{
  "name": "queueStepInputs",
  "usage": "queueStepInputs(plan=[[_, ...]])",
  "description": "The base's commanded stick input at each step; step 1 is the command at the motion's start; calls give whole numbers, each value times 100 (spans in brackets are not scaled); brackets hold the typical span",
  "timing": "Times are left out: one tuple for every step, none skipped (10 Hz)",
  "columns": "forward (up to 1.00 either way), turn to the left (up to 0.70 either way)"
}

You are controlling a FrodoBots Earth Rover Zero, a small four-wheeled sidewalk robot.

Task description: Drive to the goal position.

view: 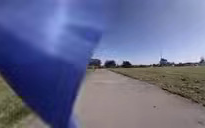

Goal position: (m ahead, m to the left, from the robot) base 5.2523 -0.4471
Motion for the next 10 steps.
queueStepInputs(plan=[[100, -23], [100, -13], [100, -4], [100, 0], [100, 0], [100, 0], [100, 0], [100, 0], [100, 0], [100, 0]])
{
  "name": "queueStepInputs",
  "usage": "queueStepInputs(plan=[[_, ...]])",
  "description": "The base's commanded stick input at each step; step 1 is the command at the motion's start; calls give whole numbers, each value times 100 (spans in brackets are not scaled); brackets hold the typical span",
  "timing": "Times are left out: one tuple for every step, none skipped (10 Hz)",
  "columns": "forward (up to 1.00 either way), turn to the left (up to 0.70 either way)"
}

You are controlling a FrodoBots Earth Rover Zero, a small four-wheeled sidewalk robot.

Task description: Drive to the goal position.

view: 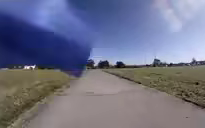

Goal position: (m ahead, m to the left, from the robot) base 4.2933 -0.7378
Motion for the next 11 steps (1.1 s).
queueStepInputs(plan=[[100, 0], [100, 0], [100, 0], [100, 0], [100, 0], [100, 0], [100, 0], [100, 0], [100, 0], [100, 0], [100, 0]])
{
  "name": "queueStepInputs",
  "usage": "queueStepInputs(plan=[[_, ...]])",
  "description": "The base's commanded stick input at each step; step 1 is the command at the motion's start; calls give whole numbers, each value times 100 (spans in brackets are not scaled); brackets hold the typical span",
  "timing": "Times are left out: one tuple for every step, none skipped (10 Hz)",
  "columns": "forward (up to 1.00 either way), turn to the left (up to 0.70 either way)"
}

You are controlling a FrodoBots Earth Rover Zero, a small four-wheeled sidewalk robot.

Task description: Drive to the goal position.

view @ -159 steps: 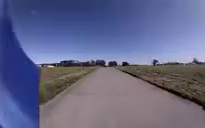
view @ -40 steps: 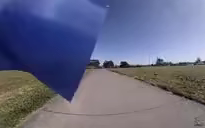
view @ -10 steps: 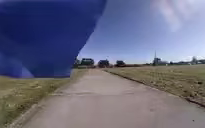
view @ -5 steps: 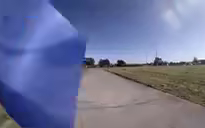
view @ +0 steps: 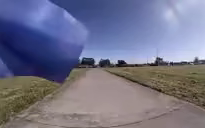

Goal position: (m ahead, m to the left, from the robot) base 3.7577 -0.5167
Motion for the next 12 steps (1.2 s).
queueStepInputs(plan=[[100, 0], [100, 0], [100, 0], [100, 0], [100, 0], [100, 0], [100, 0], [100, 0], [100, 0], [100, 0], [100, 0], [100, 0]])
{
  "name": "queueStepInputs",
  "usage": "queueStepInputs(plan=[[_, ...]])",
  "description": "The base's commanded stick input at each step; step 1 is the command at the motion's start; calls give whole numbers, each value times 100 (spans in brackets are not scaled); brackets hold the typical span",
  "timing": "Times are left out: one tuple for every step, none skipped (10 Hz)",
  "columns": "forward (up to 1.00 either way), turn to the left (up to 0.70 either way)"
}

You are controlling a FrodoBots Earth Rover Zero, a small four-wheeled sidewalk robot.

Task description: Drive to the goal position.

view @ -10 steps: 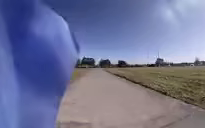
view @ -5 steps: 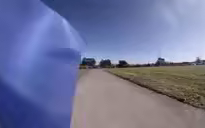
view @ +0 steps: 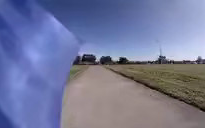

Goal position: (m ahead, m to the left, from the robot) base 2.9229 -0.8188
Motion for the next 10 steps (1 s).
queueStepInputs(plan=[[100, 0], [100, 0], [100, 0], [100, 0], [100, 0], [100, 0], [100, 0], [100, 0], [100, 0], [100, 0]])
